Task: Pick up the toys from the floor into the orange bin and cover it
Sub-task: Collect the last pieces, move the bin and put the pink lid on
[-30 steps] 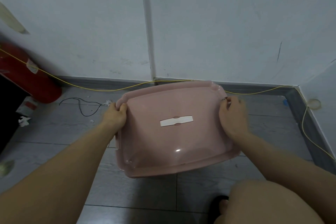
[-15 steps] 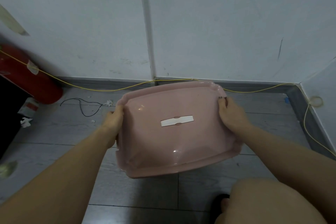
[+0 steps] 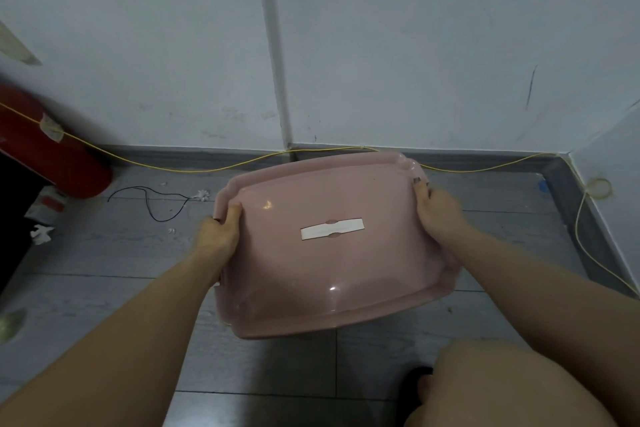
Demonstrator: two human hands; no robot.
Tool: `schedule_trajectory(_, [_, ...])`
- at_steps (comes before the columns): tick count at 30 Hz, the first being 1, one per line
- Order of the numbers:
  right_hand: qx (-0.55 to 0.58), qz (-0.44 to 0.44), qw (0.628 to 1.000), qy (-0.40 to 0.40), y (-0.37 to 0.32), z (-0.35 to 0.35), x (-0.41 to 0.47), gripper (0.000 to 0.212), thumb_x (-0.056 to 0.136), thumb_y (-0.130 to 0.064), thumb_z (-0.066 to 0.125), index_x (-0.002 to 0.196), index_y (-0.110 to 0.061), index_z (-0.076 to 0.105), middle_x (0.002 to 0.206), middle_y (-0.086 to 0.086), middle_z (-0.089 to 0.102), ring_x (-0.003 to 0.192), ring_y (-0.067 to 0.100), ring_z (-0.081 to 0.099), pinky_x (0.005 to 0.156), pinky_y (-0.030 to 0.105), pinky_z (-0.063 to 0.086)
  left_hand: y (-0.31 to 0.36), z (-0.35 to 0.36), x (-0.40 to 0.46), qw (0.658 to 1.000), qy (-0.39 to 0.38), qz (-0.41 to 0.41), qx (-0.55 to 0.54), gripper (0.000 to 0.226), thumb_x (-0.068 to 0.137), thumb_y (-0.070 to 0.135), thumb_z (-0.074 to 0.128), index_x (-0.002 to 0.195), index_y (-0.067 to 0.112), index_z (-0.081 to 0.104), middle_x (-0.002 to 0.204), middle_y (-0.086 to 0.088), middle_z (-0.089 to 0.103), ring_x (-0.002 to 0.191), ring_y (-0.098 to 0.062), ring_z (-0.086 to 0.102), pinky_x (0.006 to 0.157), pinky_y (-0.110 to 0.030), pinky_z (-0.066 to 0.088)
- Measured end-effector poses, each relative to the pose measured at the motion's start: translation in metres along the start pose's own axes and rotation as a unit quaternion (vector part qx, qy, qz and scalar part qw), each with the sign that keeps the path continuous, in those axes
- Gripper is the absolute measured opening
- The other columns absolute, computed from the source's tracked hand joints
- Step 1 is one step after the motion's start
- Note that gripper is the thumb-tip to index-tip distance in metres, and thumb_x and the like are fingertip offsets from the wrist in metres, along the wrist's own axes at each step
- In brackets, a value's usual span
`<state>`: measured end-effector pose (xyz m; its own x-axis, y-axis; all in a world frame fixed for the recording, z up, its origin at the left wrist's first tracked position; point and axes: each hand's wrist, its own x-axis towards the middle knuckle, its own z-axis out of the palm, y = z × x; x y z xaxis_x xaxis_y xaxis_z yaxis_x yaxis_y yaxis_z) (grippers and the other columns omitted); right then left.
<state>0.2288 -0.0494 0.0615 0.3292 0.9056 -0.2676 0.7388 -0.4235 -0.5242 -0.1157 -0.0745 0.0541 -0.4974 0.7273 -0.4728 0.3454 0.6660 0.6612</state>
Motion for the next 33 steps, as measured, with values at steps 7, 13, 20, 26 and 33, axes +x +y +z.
schedule_trajectory(7, [0.000, 0.008, 1.000, 0.002, 0.004, 0.007, 0.007, 0.070, 0.106, -0.043, 0.025, 0.096, 0.013, 0.067, 0.106, 0.036, 0.065, 0.103, 0.044, 0.062, 0.083, 0.040, 0.043, 0.000, 0.001, -0.001, 0.999, 0.023, 0.020, 0.025, 0.073, 0.091, 0.066, 0.040, 0.108, -0.003, 0.060, 0.094, -0.018, 0.060, 0.096, -0.037, 0.058, 0.078, -0.039, 0.044])
schedule_trajectory(13, [-0.014, 0.036, 0.999, -0.030, -0.007, -0.009, -0.008, 0.068, 0.107, -0.039, 0.024, 0.106, 0.014, 0.066, 0.113, 0.036, 0.063, 0.109, 0.045, 0.060, 0.089, 0.039, 0.043, 0.017, -0.014, -0.012, 0.999, 0.012, 0.029, 0.034, 0.075, 0.089, 0.068, 0.042, 0.111, -0.002, 0.060, 0.105, -0.021, 0.064, 0.102, -0.038, 0.059, 0.083, -0.041, 0.046])
schedule_trajectory(20, [0.009, 0.110, 0.994, -0.009, -0.046, -0.097, -0.050, 0.073, 0.105, -0.047, 0.020, 0.114, 0.009, 0.065, 0.118, 0.034, 0.063, 0.114, 0.044, 0.059, 0.095, 0.041, 0.044, 0.115, -0.072, -0.064, 0.996, 0.005, 0.062, 0.068, 0.077, 0.089, 0.068, 0.042, 0.114, -0.003, 0.061, 0.112, -0.027, 0.063, 0.107, -0.041, 0.058, 0.087, -0.042, 0.043])
schedule_trajectory(26, [0.073, 0.158, 0.983, 0.055, -0.075, -0.231, -0.102, 0.069, 0.103, -0.051, 0.026, 0.110, 0.004, 0.067, 0.115, 0.032, 0.064, 0.111, 0.044, 0.059, 0.093, 0.042, 0.044, 0.233, -0.112, -0.139, 0.989, -0.021, 0.098, 0.106, 0.083, 0.089, 0.070, 0.038, 0.113, -0.007, 0.058, 0.113, -0.033, 0.061, 0.108, -0.045, 0.057, 0.086, -0.043, 0.041])
schedule_trajectory(33, [0.054, 0.214, 0.971, 0.090, -0.051, -0.357, -0.116, 0.074, 0.100, -0.059, 0.022, 0.105, -0.001, 0.068, 0.107, 0.027, 0.066, 0.102, 0.041, 0.063, 0.087, 0.043, 0.047, 0.328, -0.084, -0.222, 0.986, -0.084, 0.087, 0.112, 0.076, 0.093, 0.063, 0.042, 0.125, -0.006, 0.049, 0.125, -0.030, 0.056, 0.117, -0.044, 0.052, 0.093, -0.043, 0.040])
